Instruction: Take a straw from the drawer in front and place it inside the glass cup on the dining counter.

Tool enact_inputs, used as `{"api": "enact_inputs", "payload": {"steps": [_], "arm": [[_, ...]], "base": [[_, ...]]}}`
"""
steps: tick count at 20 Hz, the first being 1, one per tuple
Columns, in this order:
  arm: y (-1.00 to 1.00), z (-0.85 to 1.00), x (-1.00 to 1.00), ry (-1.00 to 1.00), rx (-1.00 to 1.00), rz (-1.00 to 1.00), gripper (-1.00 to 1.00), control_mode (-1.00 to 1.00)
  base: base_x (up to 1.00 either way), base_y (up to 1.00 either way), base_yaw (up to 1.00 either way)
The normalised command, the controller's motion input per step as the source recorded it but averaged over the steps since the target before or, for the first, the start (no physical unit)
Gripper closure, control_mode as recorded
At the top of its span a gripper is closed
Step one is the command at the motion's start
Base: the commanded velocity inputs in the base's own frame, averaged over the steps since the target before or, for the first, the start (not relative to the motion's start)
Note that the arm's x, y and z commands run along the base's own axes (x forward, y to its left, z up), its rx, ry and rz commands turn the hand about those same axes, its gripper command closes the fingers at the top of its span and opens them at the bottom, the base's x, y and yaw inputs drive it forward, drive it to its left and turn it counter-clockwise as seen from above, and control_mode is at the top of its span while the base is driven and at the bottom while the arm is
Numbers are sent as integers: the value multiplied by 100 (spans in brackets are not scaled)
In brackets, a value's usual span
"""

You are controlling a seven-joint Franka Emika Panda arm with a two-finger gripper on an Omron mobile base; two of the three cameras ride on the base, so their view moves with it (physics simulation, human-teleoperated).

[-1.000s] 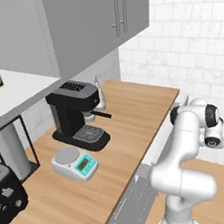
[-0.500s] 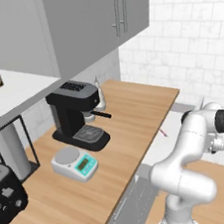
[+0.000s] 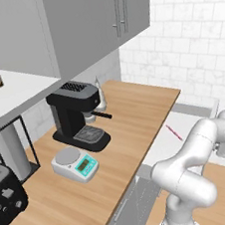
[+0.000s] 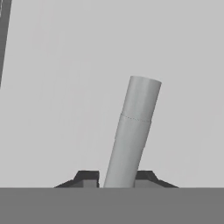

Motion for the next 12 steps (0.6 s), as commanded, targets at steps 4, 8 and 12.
{"api": "enact_inputs", "payload": {"steps": [4, 8, 12], "arm": [[-56, 0, -55, 0, 0, 0, 100, -100], [-17, -4, -31, 2, 0, 1, 100, -100], [22, 2, -6, -4, 0, -1, 100, -100]], "base": [[0, 0, 0], [0, 0, 0], [0, 0, 0]]}}
